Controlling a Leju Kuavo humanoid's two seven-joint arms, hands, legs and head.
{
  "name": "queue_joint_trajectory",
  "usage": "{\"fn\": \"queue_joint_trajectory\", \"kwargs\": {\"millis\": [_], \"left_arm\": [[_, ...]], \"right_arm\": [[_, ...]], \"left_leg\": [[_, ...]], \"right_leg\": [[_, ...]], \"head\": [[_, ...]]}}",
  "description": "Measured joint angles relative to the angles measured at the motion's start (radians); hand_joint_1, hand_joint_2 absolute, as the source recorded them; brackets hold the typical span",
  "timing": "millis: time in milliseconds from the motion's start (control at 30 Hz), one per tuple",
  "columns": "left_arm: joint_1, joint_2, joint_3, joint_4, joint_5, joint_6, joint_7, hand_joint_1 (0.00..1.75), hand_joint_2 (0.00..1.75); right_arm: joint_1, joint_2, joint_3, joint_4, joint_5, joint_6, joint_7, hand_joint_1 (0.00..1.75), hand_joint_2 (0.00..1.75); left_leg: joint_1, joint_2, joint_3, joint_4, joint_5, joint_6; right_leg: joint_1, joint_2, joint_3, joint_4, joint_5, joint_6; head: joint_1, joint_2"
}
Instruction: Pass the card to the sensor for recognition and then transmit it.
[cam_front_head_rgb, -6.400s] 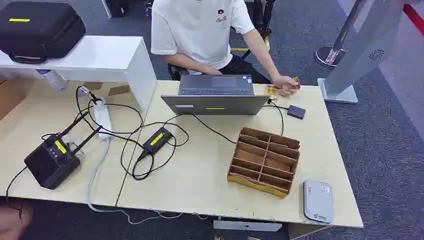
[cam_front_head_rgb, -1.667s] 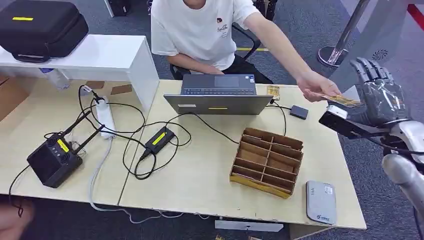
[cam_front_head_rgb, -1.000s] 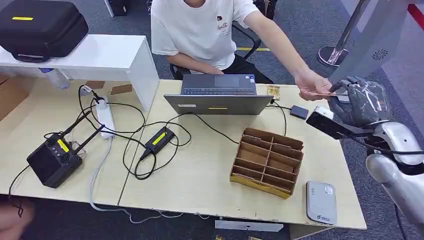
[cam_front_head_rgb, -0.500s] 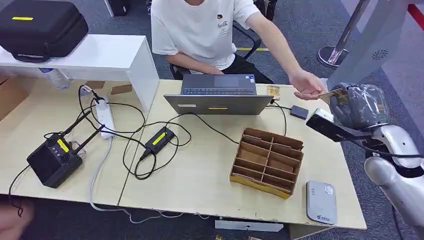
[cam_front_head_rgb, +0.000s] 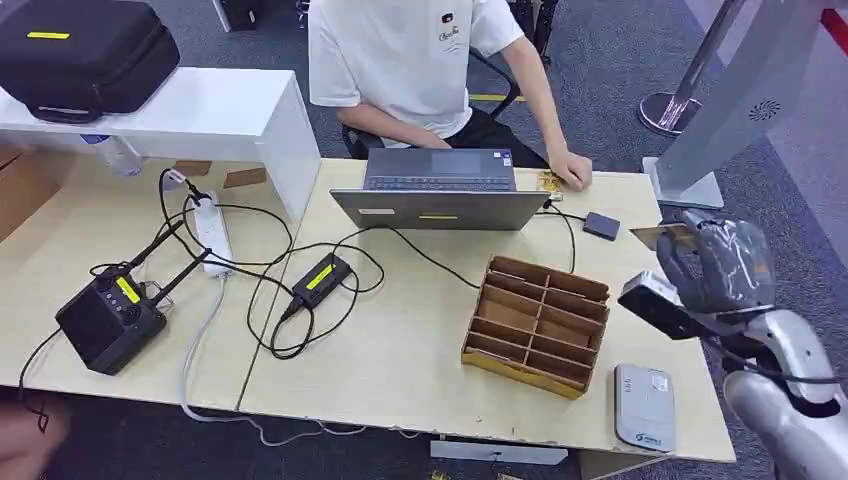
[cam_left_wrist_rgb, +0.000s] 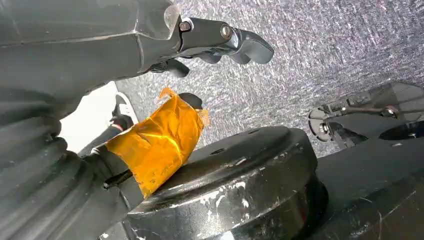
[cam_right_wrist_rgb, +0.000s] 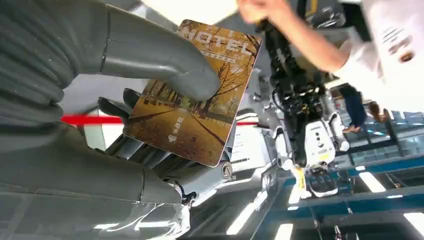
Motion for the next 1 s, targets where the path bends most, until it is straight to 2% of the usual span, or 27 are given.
{"fn": "queue_joint_trajectory", "kwargs": {"millis": [167,367,600,1000], "left_arm": [[0.001,-0.004,0.010,0.000,0.019,0.019,0.012,0.00,1.75],[0.001,-0.004,0.018,0.000,0.032,0.024,0.023,0.00,1.75],[0.001,-0.004,0.019,0.000,0.029,0.031,0.024,0.00,1.75],[0.000,-0.004,0.019,0.000,0.021,0.031,0.025,0.00,1.75]], "right_arm": [[0.315,0.057,-0.129,-0.151,0.080,-0.100,-0.089,1.75,1.75],[0.577,0.149,-0.167,-0.217,0.182,-0.217,-0.087,1.75,1.75],[0.678,0.191,-0.176,-0.228,0.218,-0.238,-0.037,1.75,1.75],[0.688,0.204,-0.188,-0.213,0.228,-0.238,-0.025,1.75,1.75]], "left_leg": [[0.002,-0.002,0.000,0.000,-0.003,0.001],[0.002,0.000,0.001,-0.001,-0.004,0.000],[0.002,0.005,0.002,0.000,-0.004,0.000],[0.002,0.006,0.003,0.000,-0.004,0.000]], "right_leg": [[0.000,-0.002,0.001,0.000,-0.003,-0.001],[0.001,0.000,0.001,-0.001,-0.004,-0.001],[0.001,0.004,0.001,-0.001,-0.004,-0.002],[0.001,0.005,0.001,-0.001,-0.003,-0.002]], "head": [[0.000,0.000],[0.000,0.000],[0.000,0.000],[0.000,0.000]]}}
